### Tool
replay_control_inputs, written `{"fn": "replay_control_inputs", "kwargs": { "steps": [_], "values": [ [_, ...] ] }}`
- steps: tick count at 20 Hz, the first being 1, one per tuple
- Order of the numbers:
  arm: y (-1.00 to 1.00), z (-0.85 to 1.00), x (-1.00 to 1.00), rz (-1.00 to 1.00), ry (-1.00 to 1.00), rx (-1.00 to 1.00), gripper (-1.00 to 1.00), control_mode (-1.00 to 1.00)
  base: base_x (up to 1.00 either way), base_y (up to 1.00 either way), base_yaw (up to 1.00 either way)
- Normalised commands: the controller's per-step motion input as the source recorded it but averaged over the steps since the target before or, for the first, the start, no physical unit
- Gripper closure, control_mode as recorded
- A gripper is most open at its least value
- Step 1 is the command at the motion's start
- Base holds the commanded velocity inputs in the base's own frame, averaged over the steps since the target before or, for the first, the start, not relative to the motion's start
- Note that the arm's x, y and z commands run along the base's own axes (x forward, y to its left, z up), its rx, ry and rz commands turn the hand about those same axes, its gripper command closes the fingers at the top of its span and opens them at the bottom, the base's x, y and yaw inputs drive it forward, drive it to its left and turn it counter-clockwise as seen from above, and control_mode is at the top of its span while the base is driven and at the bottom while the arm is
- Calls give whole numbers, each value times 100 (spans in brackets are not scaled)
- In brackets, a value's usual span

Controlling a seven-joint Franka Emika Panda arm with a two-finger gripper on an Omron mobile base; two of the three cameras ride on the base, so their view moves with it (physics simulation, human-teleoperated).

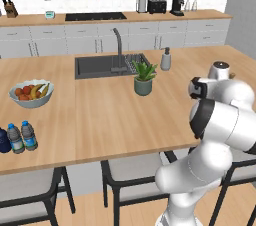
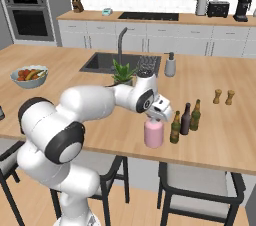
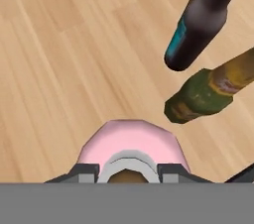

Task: Move the plastic bottles in the middle to the plastics group, and the glass bottles in the middle to the glass group.

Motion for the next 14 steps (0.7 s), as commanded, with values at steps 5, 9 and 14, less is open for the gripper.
{"fn": "replay_control_inputs", "kwargs": {
  "steps": [5, 9, 14],
  "values": [
    [-3, -13, 6, 0, 0, 5, 100, -100, 0, 0, 0],
    [-2, -5, 7, 0, 0, 0, 100, -100, 0, 0, 0],
    [-11, -22, 0, 0, 0, 0, -100, -100, 0, 0, 0]
  ]
}}
